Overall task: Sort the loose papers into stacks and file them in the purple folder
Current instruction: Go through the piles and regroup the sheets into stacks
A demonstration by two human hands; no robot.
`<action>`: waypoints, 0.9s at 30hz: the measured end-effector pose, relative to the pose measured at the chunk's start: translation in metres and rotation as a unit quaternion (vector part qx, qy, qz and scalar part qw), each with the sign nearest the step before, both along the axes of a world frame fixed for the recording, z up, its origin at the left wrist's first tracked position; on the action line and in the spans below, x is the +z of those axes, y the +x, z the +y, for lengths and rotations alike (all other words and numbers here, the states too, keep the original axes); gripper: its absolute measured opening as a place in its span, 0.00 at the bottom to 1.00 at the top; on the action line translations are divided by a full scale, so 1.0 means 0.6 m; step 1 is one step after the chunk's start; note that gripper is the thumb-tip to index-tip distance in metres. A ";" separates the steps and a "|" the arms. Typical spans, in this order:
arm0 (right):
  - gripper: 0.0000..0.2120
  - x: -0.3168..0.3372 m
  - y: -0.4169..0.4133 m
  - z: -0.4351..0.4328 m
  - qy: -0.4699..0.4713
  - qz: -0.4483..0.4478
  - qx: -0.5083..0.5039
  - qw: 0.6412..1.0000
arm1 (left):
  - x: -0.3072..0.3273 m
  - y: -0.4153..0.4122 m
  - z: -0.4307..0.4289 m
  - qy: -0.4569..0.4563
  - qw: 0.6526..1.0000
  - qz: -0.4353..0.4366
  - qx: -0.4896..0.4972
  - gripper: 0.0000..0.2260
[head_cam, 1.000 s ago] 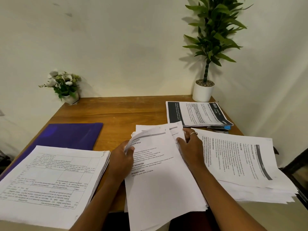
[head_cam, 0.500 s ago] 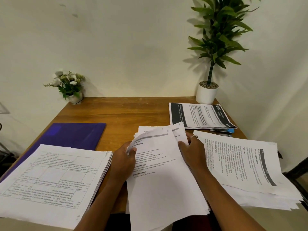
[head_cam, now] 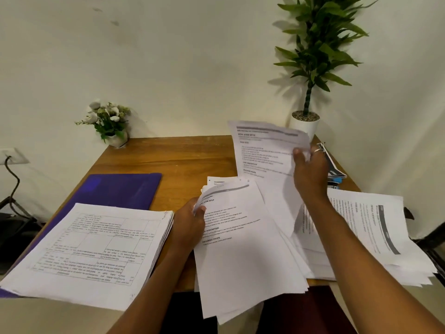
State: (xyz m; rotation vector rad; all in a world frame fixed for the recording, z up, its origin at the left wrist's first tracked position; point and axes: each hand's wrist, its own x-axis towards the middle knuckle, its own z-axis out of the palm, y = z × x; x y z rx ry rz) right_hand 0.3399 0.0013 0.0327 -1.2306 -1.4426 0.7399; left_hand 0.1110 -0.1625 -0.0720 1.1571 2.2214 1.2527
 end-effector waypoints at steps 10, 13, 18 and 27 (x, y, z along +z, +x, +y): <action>0.17 0.092 -0.021 -0.036 0.096 0.194 -0.020 0.976 | 0.012 0.008 -0.011 0.003 1.000 -0.006 -0.012 0.09; 0.18 0.096 -0.025 -0.039 0.075 0.223 -0.018 0.972 | 0.008 0.007 -0.009 0.010 1.000 -0.012 -0.015 0.06; 0.08 0.067 -0.025 -0.044 -0.036 0.165 0.052 0.984 | 0.003 0.002 -0.012 0.067 0.997 0.005 -0.024 0.04; 0.15 -0.088 -0.008 -0.069 -0.216 -0.192 0.222 0.931 | 0.024 0.009 -0.018 0.102 0.985 -0.133 0.032 0.12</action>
